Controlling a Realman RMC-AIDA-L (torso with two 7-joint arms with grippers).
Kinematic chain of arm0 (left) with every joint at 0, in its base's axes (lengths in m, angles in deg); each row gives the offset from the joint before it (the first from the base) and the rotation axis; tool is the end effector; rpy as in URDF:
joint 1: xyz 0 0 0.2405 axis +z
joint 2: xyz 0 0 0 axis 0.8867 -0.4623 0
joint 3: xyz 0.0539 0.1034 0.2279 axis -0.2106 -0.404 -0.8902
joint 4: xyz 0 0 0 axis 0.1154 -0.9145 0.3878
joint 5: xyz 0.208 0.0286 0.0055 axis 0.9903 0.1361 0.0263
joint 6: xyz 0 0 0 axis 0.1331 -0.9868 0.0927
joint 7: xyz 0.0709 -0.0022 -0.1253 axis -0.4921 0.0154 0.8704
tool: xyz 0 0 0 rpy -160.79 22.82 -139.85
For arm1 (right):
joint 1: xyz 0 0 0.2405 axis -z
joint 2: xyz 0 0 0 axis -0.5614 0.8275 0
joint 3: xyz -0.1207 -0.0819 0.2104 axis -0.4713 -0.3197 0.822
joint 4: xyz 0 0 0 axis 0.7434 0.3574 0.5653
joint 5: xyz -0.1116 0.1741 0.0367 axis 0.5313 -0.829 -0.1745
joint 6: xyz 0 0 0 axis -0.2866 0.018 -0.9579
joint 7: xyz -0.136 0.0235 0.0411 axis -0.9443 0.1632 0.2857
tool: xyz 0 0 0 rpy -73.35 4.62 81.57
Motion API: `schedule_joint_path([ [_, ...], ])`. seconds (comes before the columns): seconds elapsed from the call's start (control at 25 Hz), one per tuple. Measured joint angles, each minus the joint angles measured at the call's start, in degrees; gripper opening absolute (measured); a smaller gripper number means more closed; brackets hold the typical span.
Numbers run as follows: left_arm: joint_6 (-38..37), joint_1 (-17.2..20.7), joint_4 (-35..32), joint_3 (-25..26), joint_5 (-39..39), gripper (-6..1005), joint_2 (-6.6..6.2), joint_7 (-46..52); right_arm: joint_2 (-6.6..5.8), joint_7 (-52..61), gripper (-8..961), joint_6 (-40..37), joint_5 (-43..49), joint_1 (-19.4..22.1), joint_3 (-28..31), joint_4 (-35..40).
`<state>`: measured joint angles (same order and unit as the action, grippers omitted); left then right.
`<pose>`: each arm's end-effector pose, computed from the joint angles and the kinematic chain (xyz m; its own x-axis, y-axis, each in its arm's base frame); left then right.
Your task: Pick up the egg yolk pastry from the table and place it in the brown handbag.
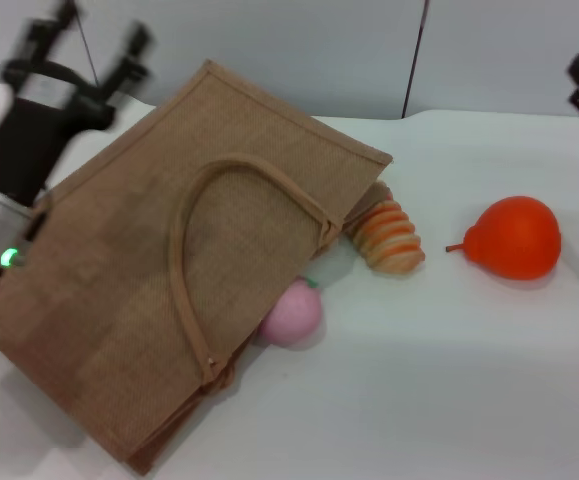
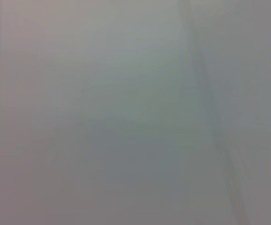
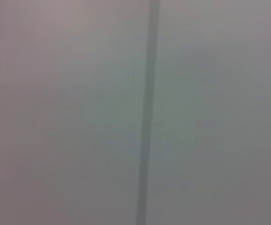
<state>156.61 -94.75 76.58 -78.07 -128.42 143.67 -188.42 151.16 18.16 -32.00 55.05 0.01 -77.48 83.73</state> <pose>-0.2688 0.3352 0.0286 0.5306 -0.4028 0.7458 0.6330 -0.3969 -0.6647 0.2884 0.3656 0.0221 0.6649 0.2183 -0.7144 -0.6260 -0.3589 -0.6923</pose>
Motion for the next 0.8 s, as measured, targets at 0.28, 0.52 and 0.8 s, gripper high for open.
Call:
schedule_joint_path([
  [0.28,-1.7,1.1,3.3,4.4,-10.7,842,-0.02,-0.1,0.10,-7.9,893,-0.1,-11.7,2.4,0.0,-3.7],
  [0.52,-2.1,2.1,4.1,4.7,-15.0,835,0.02,0.2,0.10,-13.7,893,-0.9,-16.1,2.9,0.0,-6.3],
  [0.8,-1.6,2.3,4.2,4.4,-15.1,834,-0.03,0.4,0.10,-13.7,892,-1.0,-16.3,2.9,0.0,-6.5],
])
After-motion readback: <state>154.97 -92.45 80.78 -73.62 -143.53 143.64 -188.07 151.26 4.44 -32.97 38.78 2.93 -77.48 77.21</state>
